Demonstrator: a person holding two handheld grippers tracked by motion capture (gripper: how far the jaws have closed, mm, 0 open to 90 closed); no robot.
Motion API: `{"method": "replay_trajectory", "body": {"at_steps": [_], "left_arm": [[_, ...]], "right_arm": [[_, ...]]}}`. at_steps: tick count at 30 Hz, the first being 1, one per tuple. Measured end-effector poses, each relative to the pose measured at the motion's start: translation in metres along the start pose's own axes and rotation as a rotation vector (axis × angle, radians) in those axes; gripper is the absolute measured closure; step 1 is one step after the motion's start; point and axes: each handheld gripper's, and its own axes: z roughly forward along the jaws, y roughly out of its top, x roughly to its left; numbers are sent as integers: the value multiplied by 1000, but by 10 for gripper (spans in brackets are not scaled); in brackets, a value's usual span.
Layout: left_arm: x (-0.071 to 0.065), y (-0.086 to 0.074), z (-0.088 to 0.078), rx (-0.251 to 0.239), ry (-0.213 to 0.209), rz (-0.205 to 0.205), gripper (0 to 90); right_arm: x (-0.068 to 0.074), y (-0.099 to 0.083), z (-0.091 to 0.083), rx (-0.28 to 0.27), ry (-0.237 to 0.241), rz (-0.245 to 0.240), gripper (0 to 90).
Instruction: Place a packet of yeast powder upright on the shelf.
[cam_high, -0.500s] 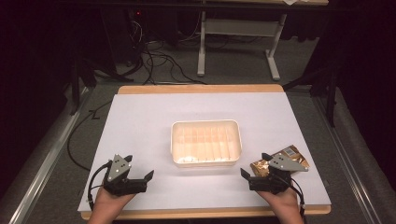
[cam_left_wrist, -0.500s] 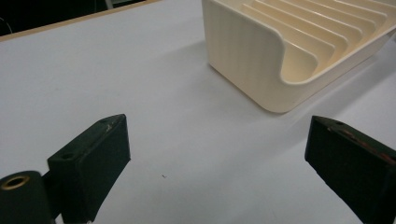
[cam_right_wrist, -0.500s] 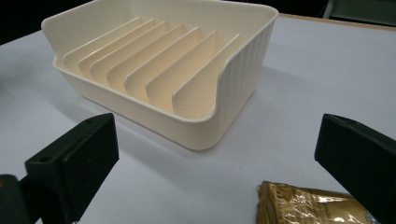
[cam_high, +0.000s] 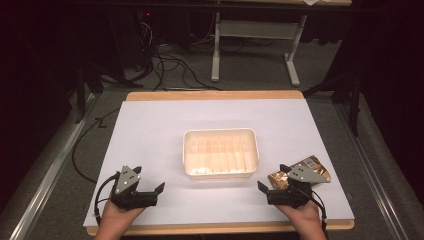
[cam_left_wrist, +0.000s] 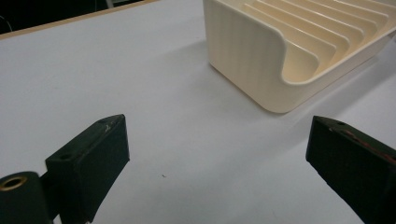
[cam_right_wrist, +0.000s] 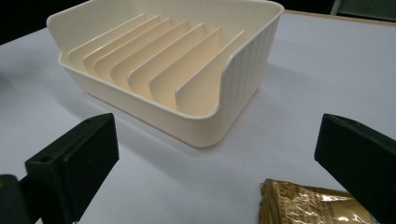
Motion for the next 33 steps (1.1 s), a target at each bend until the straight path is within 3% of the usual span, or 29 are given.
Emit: {"method": "replay_trajectory", "body": {"at_steps": [21,33], "left_arm": [[0,0,1,4,-8,6,67],[0,0,-1,-1,-6,5,69]], "right_arm": [[-13,0,-7,-15,3,31,15],[-41,-4,-19,-24,-31,83,108]]}}
